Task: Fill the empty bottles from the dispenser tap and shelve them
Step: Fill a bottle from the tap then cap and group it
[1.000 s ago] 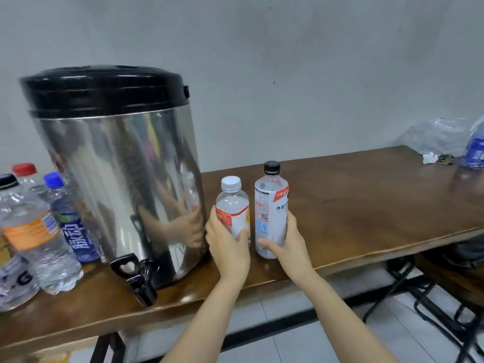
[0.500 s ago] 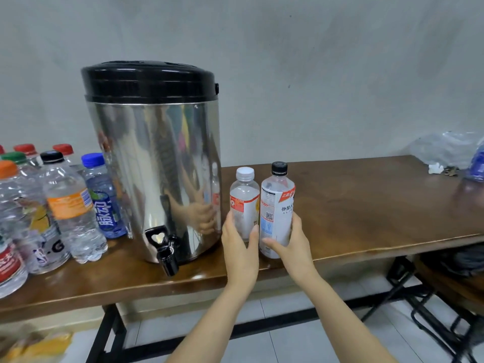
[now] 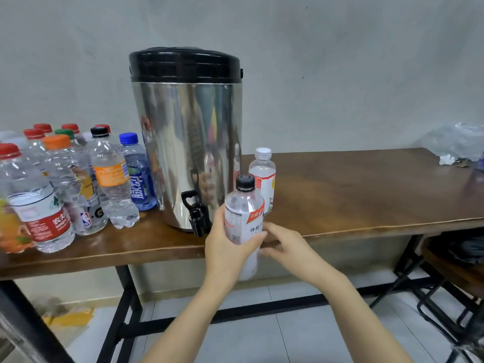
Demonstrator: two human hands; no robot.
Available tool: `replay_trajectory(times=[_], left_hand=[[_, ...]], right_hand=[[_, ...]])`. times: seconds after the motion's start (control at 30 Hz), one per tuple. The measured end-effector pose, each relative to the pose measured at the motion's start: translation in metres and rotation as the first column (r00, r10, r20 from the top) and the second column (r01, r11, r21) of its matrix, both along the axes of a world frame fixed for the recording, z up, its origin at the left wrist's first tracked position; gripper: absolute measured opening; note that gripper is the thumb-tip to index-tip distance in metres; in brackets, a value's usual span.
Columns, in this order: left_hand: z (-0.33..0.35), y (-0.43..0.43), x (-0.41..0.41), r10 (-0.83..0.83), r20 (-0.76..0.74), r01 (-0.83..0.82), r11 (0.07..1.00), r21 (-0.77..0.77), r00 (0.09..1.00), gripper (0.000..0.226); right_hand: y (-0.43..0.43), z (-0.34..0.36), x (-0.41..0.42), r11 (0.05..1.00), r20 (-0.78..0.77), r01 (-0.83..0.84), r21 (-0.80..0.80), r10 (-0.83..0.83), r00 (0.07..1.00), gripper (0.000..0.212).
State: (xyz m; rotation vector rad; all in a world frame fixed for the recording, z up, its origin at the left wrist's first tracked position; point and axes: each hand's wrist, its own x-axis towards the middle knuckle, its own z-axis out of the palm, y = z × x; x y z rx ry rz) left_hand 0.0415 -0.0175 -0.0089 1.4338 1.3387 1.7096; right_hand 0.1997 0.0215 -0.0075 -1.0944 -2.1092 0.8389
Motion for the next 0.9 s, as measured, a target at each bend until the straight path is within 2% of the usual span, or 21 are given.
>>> replay_trajectory(times=[0.1,0.13,0.2,0.27,0.3,0.33,0.37,0.47,0.5,0.57,0.6,0.67,0.73,0.8,0.87,0.9], left_hand=[[-0.017,-0.019,-0.007,-0.001,-0.038,-0.001,0.999,-0.049,0.999,0.07],[-0.023,-0.024,-0.008,0.003,-0.07,-0.007,0.998,-0.067,0.998,0.072],[-0.03,-0.032,-0.01,0.022,-0.14,-0.036,0.995,-0.095,0.99,0.076],[-0.035,-0.038,-0.011,0.071,-0.221,-0.095,0.99,-0.104,0.973,0.078],[-0.036,-0.04,-0.012,0.095,-0.256,-0.124,0.987,-0.101,0.962,0.077],[-0.038,-0.042,-0.013,0.117,-0.292,-0.151,0.984,-0.094,0.949,0.076],[-0.039,-0.043,-0.015,0.136,-0.328,-0.172,0.981,-0.085,0.935,0.076],[-0.043,-0.045,-0.02,0.152,-0.404,-0.201,0.976,-0.083,0.902,0.08],[-0.046,-0.045,-0.023,0.144,-0.413,-0.197,0.976,-0.088,0.899,0.081],[-0.052,-0.045,-0.028,0.116,-0.393,-0.172,0.979,-0.109,0.912,0.08],[-0.055,-0.044,-0.031,0.096,-0.361,-0.152,0.98,-0.13,0.928,0.079],[-0.06,-0.044,-0.035,0.055,-0.288,-0.108,0.979,-0.173,0.956,0.075],[-0.064,-0.043,-0.037,0.027,-0.241,-0.077,0.977,-0.199,0.97,0.075],[-0.068,-0.042,-0.038,0.012,-0.22,-0.06,0.975,-0.215,0.975,0.075],[-0.069,-0.04,-0.037,0.006,-0.203,-0.053,0.972,-0.229,0.979,0.074],[-0.07,-0.039,-0.036,0.006,-0.203,-0.054,0.971,-0.233,0.979,0.074]], right_hand=[[-0.004,0.019,-0.002,0.992,-0.043,0.089,0.093,-0.086,0.995,0.016],[-0.008,0.028,-0.006,0.979,-0.07,0.142,0.145,-0.133,0.989,0.017],[-0.018,0.051,-0.018,0.945,-0.064,0.221,0.243,-0.211,0.975,0.034],[-0.028,0.07,-0.031,0.865,0.19,0.25,0.435,-0.359,0.914,0.052],[-0.031,0.075,-0.037,0.806,0.325,0.241,0.541,-0.464,0.824,0.06],[-0.034,0.079,-0.043,0.756,0.393,0.225,0.615,-0.541,0.743,0.066],[-0.035,0.079,-0.049,0.732,0.427,0.207,0.649,-0.576,0.697,0.07],[-0.031,0.074,-0.061,0.692,0.401,0.17,0.702,-0.58,0.709,0.072],[-0.029,0.072,-0.062,0.692,0.407,0.169,0.702,-0.584,0.702,0.072],[-0.026,0.069,-0.065,0.756,0.505,0.157,0.636,-0.561,0.656,0.066],[-0.026,0.068,-0.065,0.795,0.53,0.141,0.59,-0.512,0.676,0.061],[-0.027,0.069,-0.065,0.875,0.529,0.082,0.477,-0.361,0.768,0.052],[-0.023,0.065,-0.06,0.949,0.454,-0.008,0.316,-0.144,0.879,0.039],[-0.015,0.062,-0.054,0.979,0.386,-0.108,0.175,0.033,0.922,0.023],[-0.012,0.06,-0.05,0.982,0.364,-0.15,0.117,0.098,0.926,0.033],[-0.01,0.057,-0.05,0.987,0.338,-0.123,0.105,0.081,0.938,0.04]])
